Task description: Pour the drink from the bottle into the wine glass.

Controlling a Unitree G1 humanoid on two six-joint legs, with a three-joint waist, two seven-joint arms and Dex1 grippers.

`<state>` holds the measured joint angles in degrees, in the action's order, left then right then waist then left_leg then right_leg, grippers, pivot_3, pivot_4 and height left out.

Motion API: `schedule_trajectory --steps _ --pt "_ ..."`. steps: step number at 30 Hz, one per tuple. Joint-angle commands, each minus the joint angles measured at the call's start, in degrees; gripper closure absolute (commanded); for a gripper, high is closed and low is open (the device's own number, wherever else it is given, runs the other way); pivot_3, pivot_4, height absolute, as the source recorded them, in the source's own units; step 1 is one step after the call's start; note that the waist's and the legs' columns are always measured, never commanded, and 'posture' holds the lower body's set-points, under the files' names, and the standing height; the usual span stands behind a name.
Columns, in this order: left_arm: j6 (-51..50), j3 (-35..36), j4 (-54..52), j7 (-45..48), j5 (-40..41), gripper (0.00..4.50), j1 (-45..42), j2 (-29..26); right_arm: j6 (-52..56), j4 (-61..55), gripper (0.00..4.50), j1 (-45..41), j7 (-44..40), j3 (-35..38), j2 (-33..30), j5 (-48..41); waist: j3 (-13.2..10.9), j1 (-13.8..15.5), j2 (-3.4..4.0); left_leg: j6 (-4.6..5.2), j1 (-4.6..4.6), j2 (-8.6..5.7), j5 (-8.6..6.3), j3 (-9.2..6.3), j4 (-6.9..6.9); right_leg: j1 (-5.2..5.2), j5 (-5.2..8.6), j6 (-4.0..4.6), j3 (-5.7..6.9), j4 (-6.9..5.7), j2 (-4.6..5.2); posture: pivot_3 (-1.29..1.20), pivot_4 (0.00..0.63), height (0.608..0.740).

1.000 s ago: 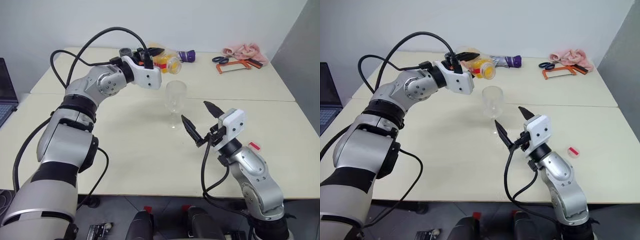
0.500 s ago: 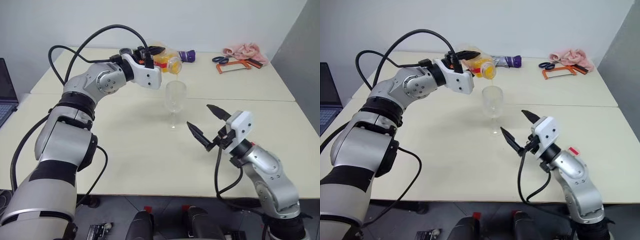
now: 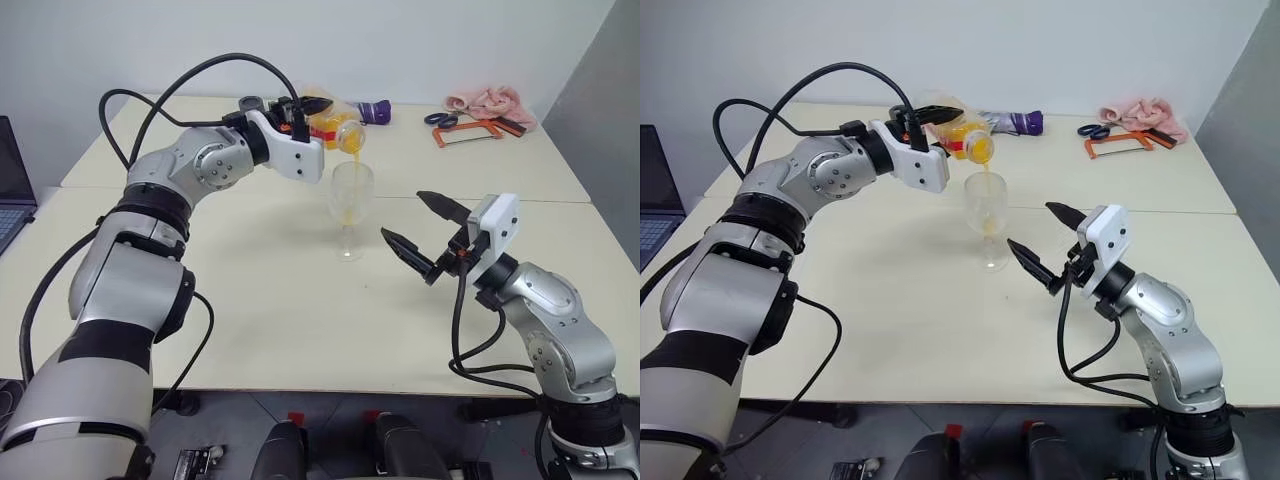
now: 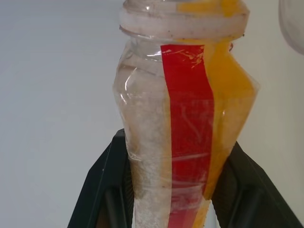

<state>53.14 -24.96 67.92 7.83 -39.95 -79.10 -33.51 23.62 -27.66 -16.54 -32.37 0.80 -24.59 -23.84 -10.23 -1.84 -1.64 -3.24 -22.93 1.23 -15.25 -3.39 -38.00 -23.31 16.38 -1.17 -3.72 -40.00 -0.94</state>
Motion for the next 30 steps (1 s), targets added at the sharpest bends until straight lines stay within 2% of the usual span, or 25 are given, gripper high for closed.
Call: schedule_trajectory --steps 1,30 --pt "0.6 0.1 -0.7 -2.5 -0.4 2.81 -3.4 -1.1 0.4 -1.5 0.00 -0.9 0.3 0.6 -0.1 -1.0 0.0 0.0 0.00 0.00 0.00 0.00 0.00 0.00 0.00 0.00 0.00 0.00 0.00 0.00 0.00 0.00 0.150 0.740" --pt "-0.4 -2.2 0.4 -7.8 -3.7 2.81 -4.9 -1.6 0.9 -2.7 0.00 -0.1 0.7 -0.5 0.3 -0.6 0.0 0.0 0.00 0.00 0.00 -0.01 0.00 0.00 -0.01 0.00 0.00 0.00 0.00 -0.02 0.01 0.00 0.150 0.740"
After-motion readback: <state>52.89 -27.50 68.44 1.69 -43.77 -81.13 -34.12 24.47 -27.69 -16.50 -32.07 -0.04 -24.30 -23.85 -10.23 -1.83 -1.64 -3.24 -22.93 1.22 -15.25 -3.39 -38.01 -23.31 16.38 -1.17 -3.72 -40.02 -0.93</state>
